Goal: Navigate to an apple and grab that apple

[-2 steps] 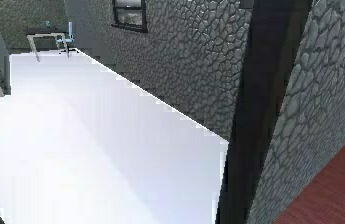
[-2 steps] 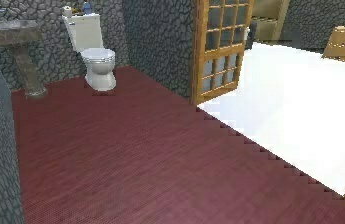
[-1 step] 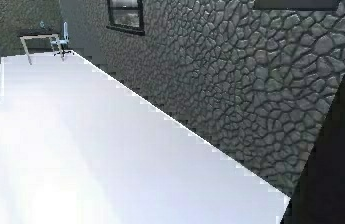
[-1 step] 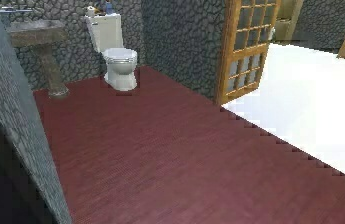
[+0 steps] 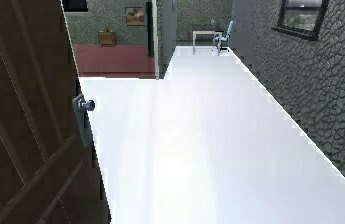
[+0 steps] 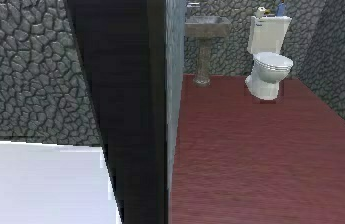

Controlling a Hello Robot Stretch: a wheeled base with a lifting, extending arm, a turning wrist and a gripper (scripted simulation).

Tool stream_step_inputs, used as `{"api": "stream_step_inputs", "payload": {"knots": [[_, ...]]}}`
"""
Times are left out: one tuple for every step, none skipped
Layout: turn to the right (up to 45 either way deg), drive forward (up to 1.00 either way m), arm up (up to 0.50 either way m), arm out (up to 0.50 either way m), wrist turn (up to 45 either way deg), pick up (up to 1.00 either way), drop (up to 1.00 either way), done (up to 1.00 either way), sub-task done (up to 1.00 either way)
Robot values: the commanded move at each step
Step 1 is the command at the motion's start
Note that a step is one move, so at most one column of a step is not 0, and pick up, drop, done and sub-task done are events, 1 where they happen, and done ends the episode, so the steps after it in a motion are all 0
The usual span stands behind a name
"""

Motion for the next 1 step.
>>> {"api": "stream_step_inputs", "payload": {"knots": [[-3.0,0.0,0.0,0.0,0.0,0.0,0.0,0.0,0.0]]}}
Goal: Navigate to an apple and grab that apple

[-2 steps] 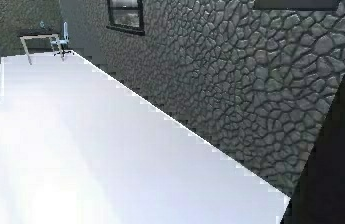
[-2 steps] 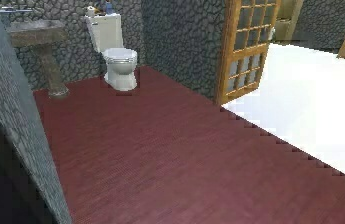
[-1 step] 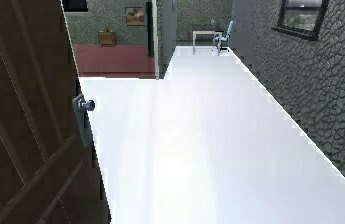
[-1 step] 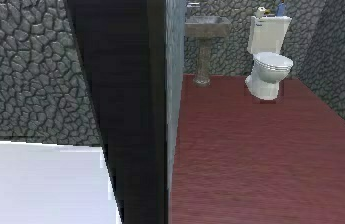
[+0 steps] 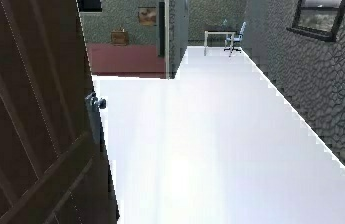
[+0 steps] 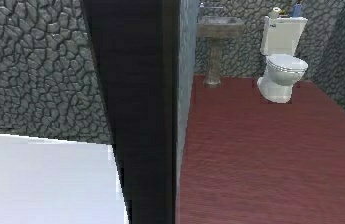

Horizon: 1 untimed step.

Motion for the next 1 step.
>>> {"api": "stream_step_inputs", "payload": {"knots": [[0.0,1.0,0.0,0.0,0.0,0.0,0.0,0.0,0.0]]}}
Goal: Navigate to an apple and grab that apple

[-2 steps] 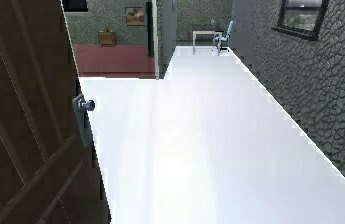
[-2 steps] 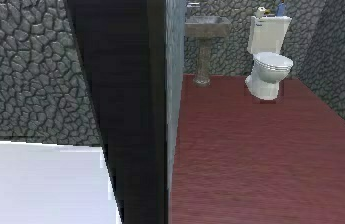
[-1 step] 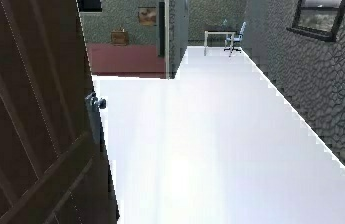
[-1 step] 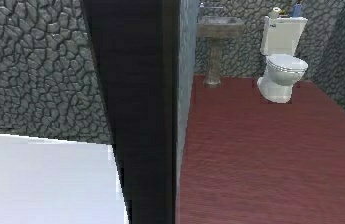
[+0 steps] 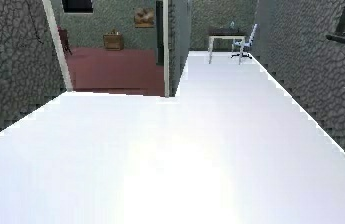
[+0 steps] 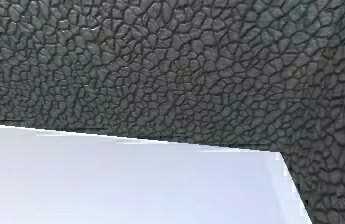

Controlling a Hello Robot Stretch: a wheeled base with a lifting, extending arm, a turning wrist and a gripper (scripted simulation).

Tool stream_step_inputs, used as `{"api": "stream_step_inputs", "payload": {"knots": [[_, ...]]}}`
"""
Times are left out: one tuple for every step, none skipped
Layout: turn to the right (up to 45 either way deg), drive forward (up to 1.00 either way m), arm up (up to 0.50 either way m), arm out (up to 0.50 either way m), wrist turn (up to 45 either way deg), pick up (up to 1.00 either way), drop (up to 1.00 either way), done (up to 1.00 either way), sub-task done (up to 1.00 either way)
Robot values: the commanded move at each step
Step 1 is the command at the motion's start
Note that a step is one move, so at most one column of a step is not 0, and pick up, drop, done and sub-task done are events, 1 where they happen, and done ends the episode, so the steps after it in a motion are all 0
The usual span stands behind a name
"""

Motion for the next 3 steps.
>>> {"api": "stream_step_inputs", "payload": {"knots": [[0.0,0.1,0.0,0.0,0.0,0.0,0.0,0.0,0.0],[-21.0,0.0,0.0,0.0,0.0,0.0,0.0,0.0,0.0],[-3.0,0.0,0.0,0.0,0.0,0.0,0.0,0.0,0.0]]}}
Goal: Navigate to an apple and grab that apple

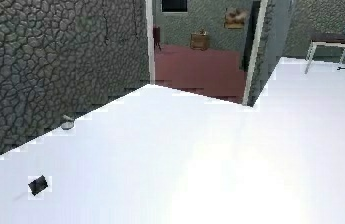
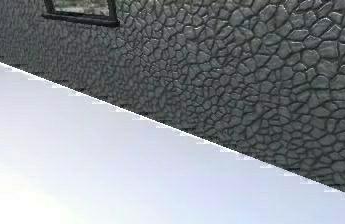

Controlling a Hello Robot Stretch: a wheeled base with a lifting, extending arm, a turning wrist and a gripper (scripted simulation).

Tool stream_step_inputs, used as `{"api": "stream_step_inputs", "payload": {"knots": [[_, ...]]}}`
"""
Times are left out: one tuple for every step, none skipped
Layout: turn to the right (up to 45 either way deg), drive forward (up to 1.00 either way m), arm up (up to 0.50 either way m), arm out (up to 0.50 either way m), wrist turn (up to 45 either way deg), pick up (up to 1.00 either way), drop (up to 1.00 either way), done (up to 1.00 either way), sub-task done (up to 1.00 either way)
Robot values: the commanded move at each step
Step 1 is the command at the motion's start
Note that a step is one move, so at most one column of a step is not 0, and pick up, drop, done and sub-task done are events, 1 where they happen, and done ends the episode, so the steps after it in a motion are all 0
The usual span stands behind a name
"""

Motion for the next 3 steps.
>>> {"api": "stream_step_inputs", "payload": {"knots": [[45.0,0.0,0.0,0.0,0.0,0.0,0.0,0.0,0.0],[45.0,0.0,0.0,0.0,0.0,0.0,0.0,0.0,0.0],[9.0,0.0,0.0,0.0,0.0,0.0,0.0,0.0,0.0]]}}
